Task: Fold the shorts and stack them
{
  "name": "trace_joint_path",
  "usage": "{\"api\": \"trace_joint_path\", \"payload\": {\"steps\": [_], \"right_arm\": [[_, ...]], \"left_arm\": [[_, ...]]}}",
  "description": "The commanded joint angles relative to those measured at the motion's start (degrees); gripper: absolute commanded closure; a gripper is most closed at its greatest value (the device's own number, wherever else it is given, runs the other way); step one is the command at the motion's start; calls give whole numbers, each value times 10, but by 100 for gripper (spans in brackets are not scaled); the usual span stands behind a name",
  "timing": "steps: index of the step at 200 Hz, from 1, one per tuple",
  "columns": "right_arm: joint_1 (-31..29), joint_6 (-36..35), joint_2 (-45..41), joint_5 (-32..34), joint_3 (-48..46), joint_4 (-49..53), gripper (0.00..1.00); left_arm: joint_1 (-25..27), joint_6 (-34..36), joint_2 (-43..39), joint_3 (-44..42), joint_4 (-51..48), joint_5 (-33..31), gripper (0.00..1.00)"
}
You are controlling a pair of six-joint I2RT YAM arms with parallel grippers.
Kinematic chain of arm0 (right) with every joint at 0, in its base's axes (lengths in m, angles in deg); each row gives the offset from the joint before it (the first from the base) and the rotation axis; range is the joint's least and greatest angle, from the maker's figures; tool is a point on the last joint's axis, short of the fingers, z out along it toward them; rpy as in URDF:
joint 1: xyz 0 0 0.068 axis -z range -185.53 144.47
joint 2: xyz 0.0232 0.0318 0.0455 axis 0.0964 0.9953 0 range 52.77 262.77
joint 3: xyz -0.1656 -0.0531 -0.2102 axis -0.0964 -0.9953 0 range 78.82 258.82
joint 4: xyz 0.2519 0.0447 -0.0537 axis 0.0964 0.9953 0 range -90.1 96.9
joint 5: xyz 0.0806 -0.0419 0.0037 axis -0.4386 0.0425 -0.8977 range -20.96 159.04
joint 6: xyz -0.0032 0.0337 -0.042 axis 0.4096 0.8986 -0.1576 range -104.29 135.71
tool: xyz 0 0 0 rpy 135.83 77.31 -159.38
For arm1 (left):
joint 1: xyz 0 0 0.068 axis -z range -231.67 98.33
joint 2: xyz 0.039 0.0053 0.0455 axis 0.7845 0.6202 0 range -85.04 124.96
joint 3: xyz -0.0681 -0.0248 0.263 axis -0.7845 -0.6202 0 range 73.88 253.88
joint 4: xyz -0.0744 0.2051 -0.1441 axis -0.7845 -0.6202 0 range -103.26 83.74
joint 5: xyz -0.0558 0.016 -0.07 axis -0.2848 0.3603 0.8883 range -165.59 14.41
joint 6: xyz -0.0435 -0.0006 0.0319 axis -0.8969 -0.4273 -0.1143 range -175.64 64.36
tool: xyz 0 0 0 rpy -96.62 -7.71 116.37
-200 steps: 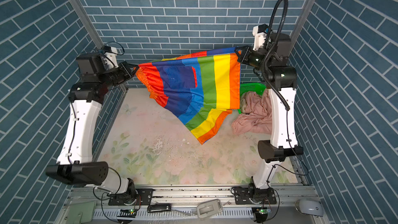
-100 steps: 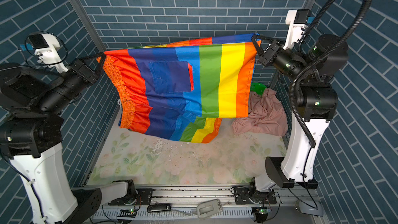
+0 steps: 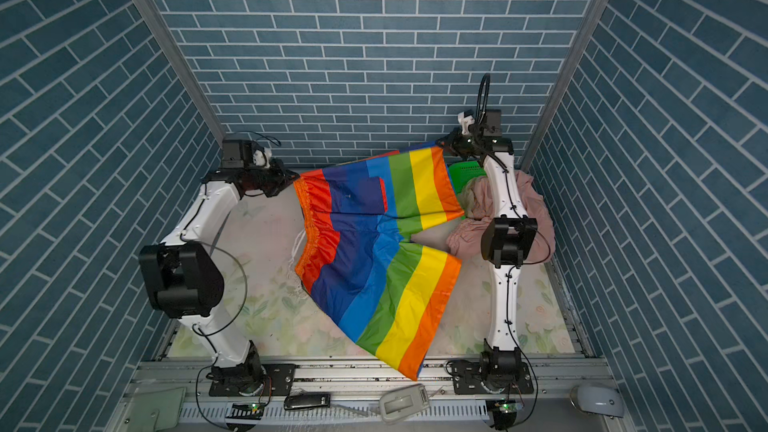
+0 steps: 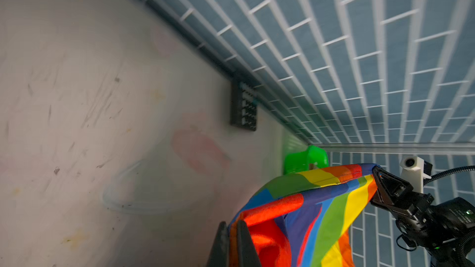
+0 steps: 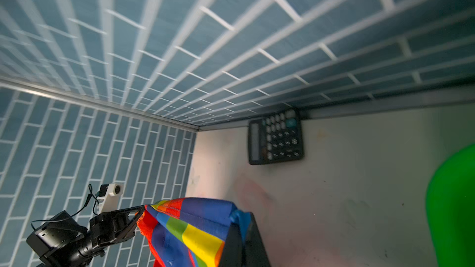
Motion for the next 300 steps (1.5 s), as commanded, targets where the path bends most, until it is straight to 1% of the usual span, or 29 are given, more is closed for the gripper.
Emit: {"api": "trace_joint_path", "payload": {"steps": [1, 21, 43, 71, 77, 90, 96, 104, 119, 134, 155, 177, 189, 205, 215, 223, 254, 272, 283, 290, 300], "right_arm": [[37, -9, 11, 86, 61, -44, 100], [34, -6, 30, 85, 61, -75, 100], [30, 0, 14, 74, 66, -89, 100], [31, -8, -59, 58, 52, -76, 100], [29, -11, -79, 53, 35, -70, 100], [24, -22, -137, 48, -36, -59, 100], [19, -30, -165, 48, -83, -55, 100], [9, -46, -223, 51, -153, -57, 100], [-24, -77, -313, 66, -301, -71, 100], [-60, -81, -402, 87, -444, -109, 100], [-107, -52, -517, 111, -652, -174, 100], [-185, -29, -612, 147, -837, -217, 100], [-231, -11, -643, 165, -923, -245, 100], [-283, 23, -660, 185, -1023, -291, 100], [-309, 42, -659, 196, -1067, -319, 100], [-334, 55, -655, 209, -1102, -344, 100], [-390, 81, -612, 228, -1153, -392, 100], [-408, 85, -588, 237, -1157, -404, 100], [-418, 86, -576, 241, -1156, -407, 100], [-423, 87, -569, 244, -1156, -408, 100], [-427, 89, -562, 247, -1162, -412, 100]], "left_arm": [[-22, -12, 29, 28, 78, -58, 100], [-16, -10, 107, 107, 76, -41, 100], [-12, -7, 164, 195, 63, -30, 100], [-15, 6, 175, 257, 43, -34, 100], [-15, 10, 174, 262, 39, -35, 100], [-15, 12, 170, 259, 34, -27, 100], [-15, 13, 166, 247, 34, -22, 100], [-15, 13, 157, 224, 41, -19, 100], [-16, 12, 123, 150, 76, -22, 100], [-22, 11, 90, 68, 108, -27, 100], [-39, 10, 54, -19, 149, -27, 100], [-58, 16, 31, -91, 175, -26, 100], [-67, 17, 24, -124, 187, -26, 98], [-77, 16, 21, -163, 205, -27, 98], [-84, 13, 23, -187, 215, -28, 98], [-89, 8, 26, -201, 226, -26, 95], [-100, -8, 33, -241, 257, -23, 92], [-104, -8, 33, -245, 249, -36, 82], [-110, -13, 30, -249, 249, -39, 81], [-115, -19, 28, -252, 256, -35, 78], [-121, -28, 23, -255, 263, -30, 67]]}}
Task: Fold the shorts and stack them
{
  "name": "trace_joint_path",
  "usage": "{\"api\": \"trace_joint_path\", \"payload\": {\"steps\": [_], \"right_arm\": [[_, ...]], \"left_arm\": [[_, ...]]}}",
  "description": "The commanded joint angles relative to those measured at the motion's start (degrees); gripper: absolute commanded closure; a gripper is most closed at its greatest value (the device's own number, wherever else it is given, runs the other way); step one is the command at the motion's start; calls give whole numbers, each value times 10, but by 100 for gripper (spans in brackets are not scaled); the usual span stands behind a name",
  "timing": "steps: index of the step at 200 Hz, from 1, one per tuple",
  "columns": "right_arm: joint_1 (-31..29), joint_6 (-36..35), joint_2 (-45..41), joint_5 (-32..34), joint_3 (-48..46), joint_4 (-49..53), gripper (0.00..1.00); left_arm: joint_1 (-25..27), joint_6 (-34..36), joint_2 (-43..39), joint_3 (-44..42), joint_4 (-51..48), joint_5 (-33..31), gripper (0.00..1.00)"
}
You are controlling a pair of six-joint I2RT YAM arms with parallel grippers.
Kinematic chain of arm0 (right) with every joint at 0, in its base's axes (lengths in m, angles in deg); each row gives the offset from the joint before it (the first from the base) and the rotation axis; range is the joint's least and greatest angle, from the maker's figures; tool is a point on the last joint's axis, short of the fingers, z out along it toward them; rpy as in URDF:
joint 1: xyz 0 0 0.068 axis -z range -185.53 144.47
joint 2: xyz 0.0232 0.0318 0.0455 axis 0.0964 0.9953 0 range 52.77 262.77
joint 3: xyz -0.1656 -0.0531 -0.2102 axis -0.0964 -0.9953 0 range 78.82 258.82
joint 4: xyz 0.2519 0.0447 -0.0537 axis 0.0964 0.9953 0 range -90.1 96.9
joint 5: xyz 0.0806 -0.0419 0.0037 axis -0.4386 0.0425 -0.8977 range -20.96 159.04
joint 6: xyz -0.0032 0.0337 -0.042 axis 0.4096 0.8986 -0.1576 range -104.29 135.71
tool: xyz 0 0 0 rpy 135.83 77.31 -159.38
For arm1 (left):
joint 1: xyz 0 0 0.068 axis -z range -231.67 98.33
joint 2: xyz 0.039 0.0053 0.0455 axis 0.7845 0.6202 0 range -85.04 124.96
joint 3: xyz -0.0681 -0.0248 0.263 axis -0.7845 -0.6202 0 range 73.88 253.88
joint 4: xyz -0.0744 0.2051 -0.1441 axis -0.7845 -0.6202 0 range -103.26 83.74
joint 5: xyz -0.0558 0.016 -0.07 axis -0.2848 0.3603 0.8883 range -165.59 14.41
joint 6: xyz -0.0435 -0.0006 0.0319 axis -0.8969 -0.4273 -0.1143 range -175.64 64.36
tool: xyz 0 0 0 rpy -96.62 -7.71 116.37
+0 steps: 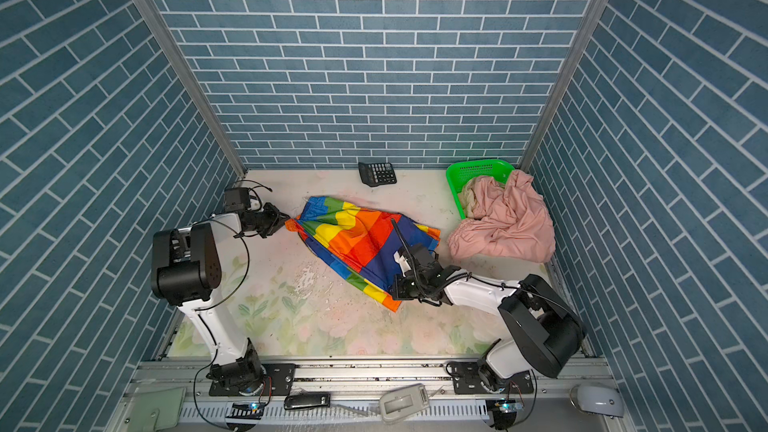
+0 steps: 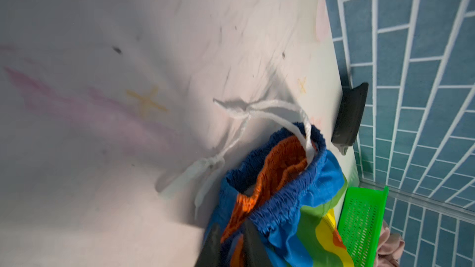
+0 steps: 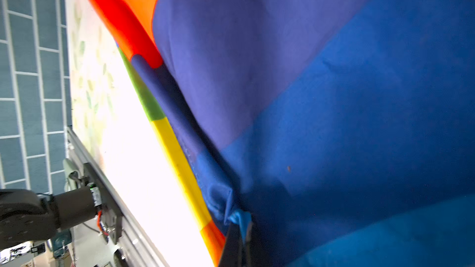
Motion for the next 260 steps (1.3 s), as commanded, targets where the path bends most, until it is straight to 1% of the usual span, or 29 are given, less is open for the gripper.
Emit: {"api": "trace_joint_path", "payload": {"steps": [1, 10, 31, 40, 53, 71, 89, 101, 118, 133, 147, 167, 180, 195, 206, 218, 233, 260], "right_arm": [[-15, 25, 21, 25, -13, -14, 100], [-16, 30, 27, 25, -20, -21, 100], [-19, 31, 41, 15, -23, -26, 100], [-20, 25, 44, 7, -18, -19, 99], [-19, 7, 34, 9, -5, 16, 84], [-16, -21, -8, 25, 23, 74, 61], [-2, -48, -46, 44, 63, 134, 41], [21, -60, -60, 53, 87, 164, 31], [68, -61, -64, 51, 100, 179, 21], [103, -62, -57, 50, 105, 183, 15], [122, -61, -45, 56, 109, 181, 11], [138, -42, -15, 41, 97, 147, 9], [143, -26, 10, 26, 84, 109, 9], [144, -24, 38, 17, 84, 85, 9], [144, -22, 58, 11, 87, 71, 11], [144, -23, 81, 5, 92, 63, 17], [147, -33, 109, 8, 98, 61, 22], [188, -52, 142, 8, 95, 73, 25]], "left_arm": [[-24, -18, -14, -7, 43, -21, 65], [-27, -20, -18, -4, 41, -15, 56], [-27, -25, -37, 5, 32, 0, 41], [-25, -29, -50, 5, 29, 3, 31], [-19, -28, -73, 11, 11, 3, 20], [8, -17, -86, 38, -25, 10, 10], [49, 11, -66, 86, -93, 22, 8], [69, 16, -55, 96, -107, 26, 7], [78, 21, -52, 90, -113, 17, 5], [78, 31, -57, 81, -123, 6, 3], [77, 47, -54, 85, -148, 4, 2], [77, 66, -45, 83, -175, 12, 0], [77, 69, -42, 69, -173, 14, 0], [82, 62, -40, 55, -158, 23, 0], [93, 57, -39, 50, -151, 25, 0], [108, 62, -36, 57, -158, 20, 0], [124, 59, -36, 55, -153, 10, 0], [154, 46, -28, 35, -144, 2, 0]]}}
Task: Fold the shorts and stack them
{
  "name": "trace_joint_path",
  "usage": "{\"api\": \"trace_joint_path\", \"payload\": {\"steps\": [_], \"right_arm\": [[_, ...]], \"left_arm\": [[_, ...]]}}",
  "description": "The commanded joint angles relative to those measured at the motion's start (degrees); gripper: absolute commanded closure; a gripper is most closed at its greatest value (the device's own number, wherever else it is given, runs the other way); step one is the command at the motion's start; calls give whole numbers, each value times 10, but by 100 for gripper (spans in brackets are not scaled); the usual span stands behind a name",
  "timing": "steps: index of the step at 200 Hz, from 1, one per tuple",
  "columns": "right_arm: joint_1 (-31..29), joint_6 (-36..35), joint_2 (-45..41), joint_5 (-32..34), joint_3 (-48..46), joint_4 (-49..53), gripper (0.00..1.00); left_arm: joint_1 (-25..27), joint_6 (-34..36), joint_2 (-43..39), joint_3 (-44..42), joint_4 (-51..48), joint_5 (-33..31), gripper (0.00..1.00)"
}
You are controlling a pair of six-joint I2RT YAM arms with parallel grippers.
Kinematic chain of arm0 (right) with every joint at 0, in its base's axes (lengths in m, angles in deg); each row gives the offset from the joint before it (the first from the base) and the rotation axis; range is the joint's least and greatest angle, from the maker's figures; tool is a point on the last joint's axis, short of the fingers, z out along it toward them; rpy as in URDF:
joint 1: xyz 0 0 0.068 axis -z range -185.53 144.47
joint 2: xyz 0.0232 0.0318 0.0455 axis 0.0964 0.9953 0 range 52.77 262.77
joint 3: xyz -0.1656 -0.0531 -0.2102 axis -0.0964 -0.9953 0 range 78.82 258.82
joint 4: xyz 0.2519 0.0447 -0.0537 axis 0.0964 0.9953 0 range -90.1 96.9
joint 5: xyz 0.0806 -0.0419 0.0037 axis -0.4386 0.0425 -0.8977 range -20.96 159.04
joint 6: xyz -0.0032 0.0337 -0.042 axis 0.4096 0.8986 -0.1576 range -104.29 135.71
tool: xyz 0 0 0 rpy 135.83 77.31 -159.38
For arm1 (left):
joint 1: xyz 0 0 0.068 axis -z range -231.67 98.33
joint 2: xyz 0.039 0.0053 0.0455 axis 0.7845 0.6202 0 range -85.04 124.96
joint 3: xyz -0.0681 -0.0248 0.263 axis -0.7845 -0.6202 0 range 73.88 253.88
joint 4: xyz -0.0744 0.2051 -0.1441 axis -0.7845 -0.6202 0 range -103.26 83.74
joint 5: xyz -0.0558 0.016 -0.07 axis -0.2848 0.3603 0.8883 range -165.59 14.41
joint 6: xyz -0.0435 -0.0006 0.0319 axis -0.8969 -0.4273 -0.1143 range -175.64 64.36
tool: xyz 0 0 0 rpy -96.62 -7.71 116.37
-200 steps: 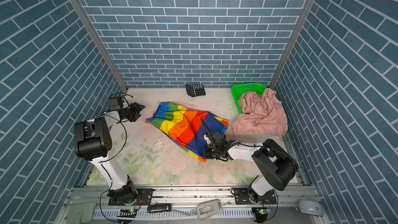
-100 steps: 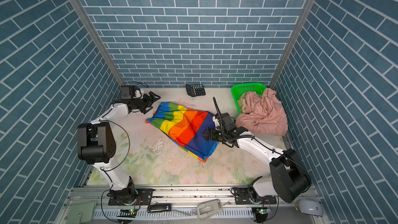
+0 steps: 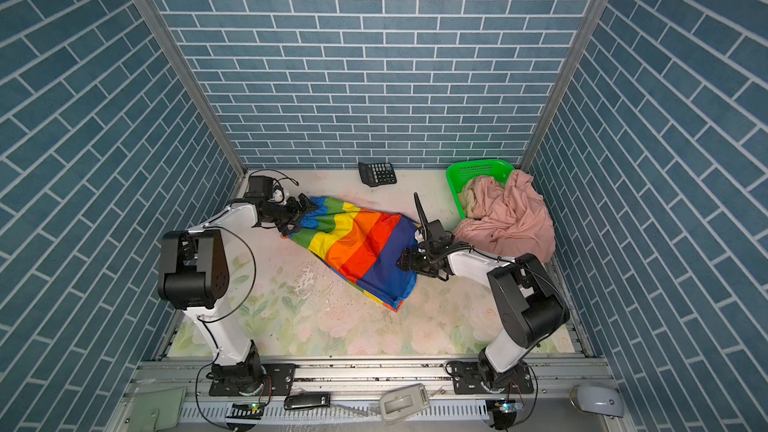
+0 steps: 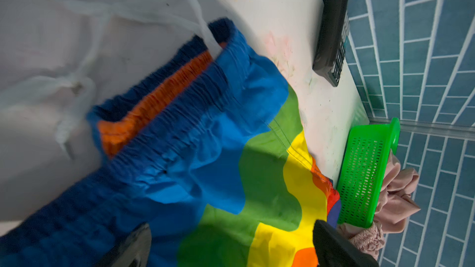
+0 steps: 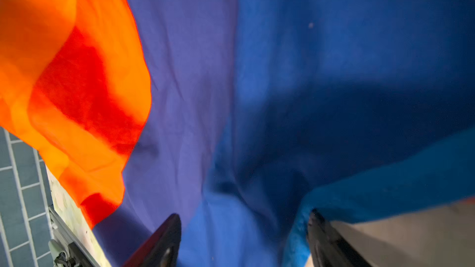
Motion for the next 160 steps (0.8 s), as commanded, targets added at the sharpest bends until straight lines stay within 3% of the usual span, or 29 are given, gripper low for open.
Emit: {"api": "trace_joint_path", "payload": {"steps": [1, 56, 102, 127, 160], "right_arm": [[34, -17, 48, 4, -14, 18, 25], [133, -83, 88, 9, 48, 85, 25], [158, -138, 124, 39, 151, 165, 25], [160, -140, 92, 39, 173, 184, 21], [148, -132, 3, 20, 141, 194, 12]], "left_arm": [[28, -4, 10, -24, 4, -9, 0], [118, -67, -36, -174, 92, -21, 0], [198, -146, -92, -207, 140, -28, 0], [185, -130, -137, -170, 82, -40, 1], [112, -84, -215, -155, -17, -81, 0]]}}
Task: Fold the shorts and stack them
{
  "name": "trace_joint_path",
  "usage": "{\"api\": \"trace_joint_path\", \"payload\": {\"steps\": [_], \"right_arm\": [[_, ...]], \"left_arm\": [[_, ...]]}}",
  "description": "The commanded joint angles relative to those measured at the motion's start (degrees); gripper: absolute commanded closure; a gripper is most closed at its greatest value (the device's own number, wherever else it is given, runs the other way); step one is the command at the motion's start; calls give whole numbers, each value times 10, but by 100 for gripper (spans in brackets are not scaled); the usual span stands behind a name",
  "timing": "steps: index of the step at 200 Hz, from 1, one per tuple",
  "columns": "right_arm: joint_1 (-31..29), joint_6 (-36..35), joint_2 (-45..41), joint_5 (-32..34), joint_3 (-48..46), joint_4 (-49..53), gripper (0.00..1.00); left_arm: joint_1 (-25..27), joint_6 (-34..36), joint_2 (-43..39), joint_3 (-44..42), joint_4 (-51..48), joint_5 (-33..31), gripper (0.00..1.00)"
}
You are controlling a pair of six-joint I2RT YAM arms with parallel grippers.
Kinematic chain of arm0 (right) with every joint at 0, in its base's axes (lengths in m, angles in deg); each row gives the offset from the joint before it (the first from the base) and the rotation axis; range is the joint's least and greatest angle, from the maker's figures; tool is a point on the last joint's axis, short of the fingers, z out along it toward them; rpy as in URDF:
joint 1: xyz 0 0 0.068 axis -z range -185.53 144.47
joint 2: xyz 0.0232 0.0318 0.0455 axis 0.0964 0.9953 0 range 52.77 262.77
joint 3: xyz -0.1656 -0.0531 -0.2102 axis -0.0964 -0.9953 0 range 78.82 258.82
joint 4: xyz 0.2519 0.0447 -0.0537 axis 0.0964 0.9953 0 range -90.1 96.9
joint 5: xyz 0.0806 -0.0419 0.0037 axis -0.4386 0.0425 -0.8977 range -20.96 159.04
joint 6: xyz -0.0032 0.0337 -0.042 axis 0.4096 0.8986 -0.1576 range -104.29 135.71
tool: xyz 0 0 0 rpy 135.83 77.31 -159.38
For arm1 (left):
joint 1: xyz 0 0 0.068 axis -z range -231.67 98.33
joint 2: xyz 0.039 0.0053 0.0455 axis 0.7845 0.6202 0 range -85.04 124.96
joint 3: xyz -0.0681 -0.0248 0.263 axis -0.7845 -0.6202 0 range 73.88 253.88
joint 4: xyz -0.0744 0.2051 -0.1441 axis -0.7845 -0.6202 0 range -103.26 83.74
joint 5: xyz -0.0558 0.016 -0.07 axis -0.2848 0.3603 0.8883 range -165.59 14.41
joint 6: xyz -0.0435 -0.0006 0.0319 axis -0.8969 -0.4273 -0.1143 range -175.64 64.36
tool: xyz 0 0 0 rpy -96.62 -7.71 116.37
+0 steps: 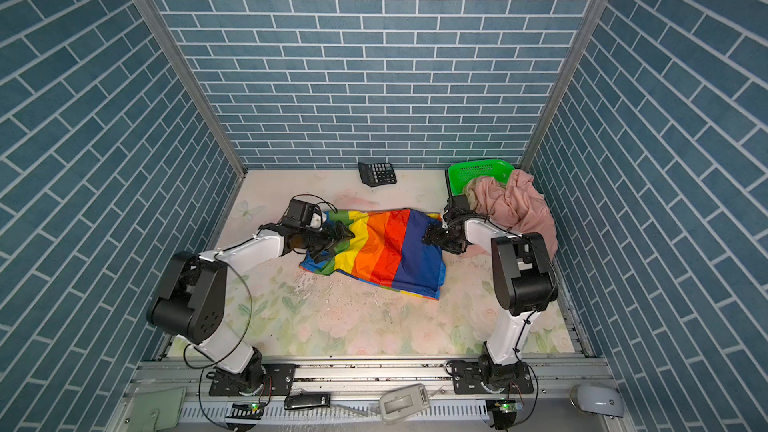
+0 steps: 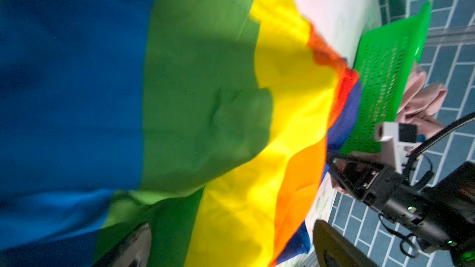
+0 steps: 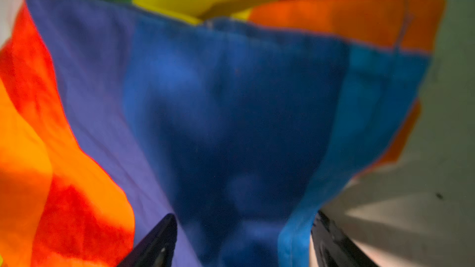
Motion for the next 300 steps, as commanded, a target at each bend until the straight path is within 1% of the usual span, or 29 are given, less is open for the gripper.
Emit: {"api": "trace_joint_path", "payload": {"steps": [1, 25, 49, 72, 111, 114, 155, 171, 182, 194, 207, 215, 231, 249, 257, 261, 284, 300], "right_arm": [[-8, -14, -85, 7, -20, 43, 12], [-33, 1, -166, 8, -77, 47, 8], [-45, 27, -229, 7, -149, 38, 7], [-47, 43, -263, -3, -206, 29, 8], [-62, 66, -316, -9, -269, 31, 20], [-63, 67, -320, -9, -273, 31, 21], [-80, 92, -342, -15, -304, 15, 34], [-86, 105, -346, -17, -313, 3, 40], [-88, 112, -347, -20, -316, -4, 46], [-90, 115, -347, -20, -315, -9, 55], [-90, 115, -346, -20, -311, -9, 66], [-90, 114, -346, -19, -308, -7, 73], [-90, 110, -348, -17, -297, 4, 86], [-90, 100, -355, -14, -280, 24, 96], [-90, 95, -358, -10, -270, 34, 100], [-90, 92, -360, -7, -264, 40, 100], [-87, 80, -364, -1, -232, 61, 100], [-82, 75, -359, -2, -212, 70, 100]], "left_arm": [[-56, 30, -62, 13, -78, -36, 0], [-88, 28, -112, -43, -100, -12, 0], [-113, -10, -136, -130, -63, 38, 0], [-123, -19, -142, -166, -48, 48, 0], [-134, -24, -150, -174, -39, 55, 1], [-135, -25, -149, -186, -37, 55, 2], [-142, -53, -109, -217, 44, 59, 8], [-142, -68, -90, -227, 81, 66, 12], [-142, -75, -81, -232, 97, 65, 17], [-141, -76, -77, -233, 108, 57, 22], [-141, -78, -77, -234, 118, 50, 32], [-142, -79, -76, -233, 124, 48, 40], [-143, -73, -72, -228, 124, 42, 62], [-145, -67, -69, -220, 122, 42, 87], [-145, -62, -69, -211, 113, 42, 96], [-146, -58, -70, -207, 107, 42, 100], [-147, -41, -86, -178, 62, 34, 100], [-149, -18, -100, -134, 19, 19, 100]]}}
